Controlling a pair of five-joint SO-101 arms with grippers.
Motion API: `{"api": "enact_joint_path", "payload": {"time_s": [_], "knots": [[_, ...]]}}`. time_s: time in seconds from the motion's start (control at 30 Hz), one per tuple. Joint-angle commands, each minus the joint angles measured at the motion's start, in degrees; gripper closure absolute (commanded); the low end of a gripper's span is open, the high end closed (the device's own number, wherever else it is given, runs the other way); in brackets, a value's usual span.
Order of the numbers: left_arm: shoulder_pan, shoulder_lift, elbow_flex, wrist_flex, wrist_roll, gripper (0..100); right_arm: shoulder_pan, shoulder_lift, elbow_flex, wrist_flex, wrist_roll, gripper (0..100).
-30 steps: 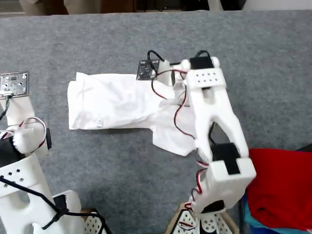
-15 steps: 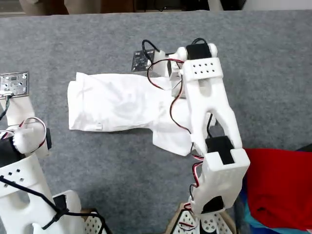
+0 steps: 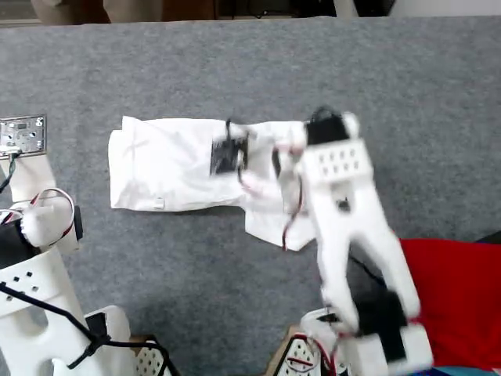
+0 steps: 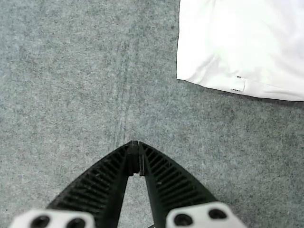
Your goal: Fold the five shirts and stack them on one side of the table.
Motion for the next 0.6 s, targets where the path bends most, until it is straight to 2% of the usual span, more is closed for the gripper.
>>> {"api": "enact_joint_path", "payload": {"time_s": [0.0,0.2,0.57], "knots": [[0.0,-0.8,0.0,0.1,-0.4,98,-3.6,-12.0,18.0,-6.6,-4.7,90.9],[0.0,-0.8,0.9,0.2,-0.4,98,-8.0,-13.5,27.3,-14.2,-13.2,90.7],[-0.4,-0.8,3.3,1.8,-0.3,98,-7.6,-6.8,27.9,-22.3,-18.3,90.7]]}}
